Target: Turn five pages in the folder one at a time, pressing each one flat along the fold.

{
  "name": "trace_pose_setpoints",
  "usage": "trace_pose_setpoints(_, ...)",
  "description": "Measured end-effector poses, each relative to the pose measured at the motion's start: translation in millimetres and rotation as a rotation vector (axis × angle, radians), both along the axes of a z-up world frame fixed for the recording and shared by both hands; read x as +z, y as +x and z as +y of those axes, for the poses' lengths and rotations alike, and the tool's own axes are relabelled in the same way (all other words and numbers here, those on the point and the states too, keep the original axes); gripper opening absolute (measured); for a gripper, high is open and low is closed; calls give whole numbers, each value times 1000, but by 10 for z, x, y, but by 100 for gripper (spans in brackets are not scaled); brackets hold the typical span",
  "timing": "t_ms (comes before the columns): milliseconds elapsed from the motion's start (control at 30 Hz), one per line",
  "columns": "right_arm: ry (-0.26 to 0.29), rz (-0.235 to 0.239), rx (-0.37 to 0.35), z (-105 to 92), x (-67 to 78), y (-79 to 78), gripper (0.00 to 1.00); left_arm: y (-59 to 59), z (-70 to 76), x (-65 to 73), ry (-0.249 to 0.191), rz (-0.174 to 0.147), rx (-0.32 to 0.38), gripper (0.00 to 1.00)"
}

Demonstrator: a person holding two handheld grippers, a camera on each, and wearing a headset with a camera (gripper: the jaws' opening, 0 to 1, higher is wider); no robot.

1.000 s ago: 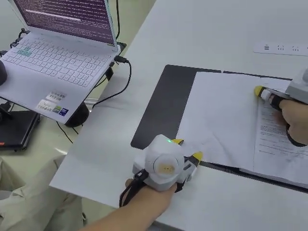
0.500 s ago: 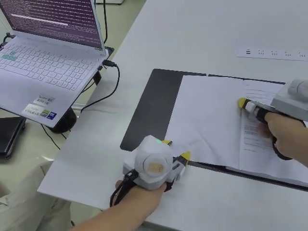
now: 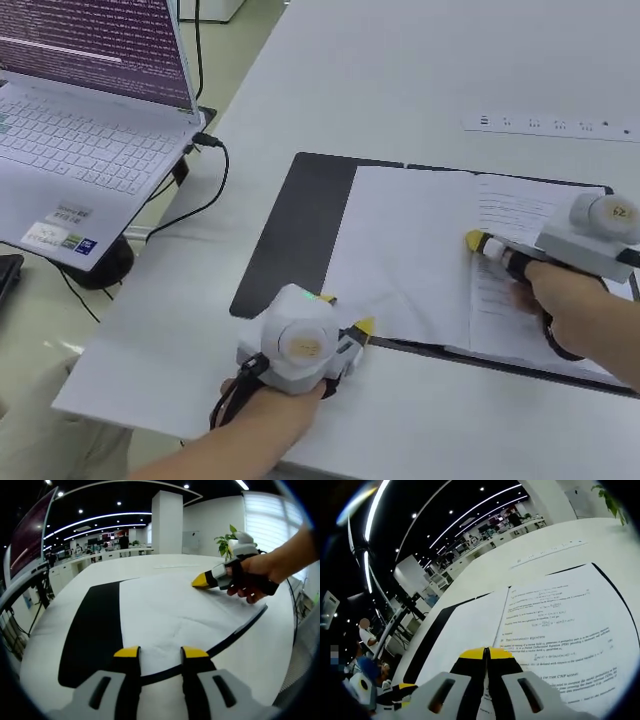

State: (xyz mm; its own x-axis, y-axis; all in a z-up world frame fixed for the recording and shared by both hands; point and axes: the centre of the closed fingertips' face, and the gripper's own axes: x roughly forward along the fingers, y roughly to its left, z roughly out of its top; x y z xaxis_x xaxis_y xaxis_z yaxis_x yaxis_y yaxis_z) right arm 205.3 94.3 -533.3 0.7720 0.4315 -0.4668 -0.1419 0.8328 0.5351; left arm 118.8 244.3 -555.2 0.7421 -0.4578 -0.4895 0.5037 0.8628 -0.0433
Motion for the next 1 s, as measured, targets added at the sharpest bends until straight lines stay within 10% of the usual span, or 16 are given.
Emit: trace_pose_setpoints(1000,11,33,44,107,-119,-625,0,-2,3,-9,5,-5,-6,31)
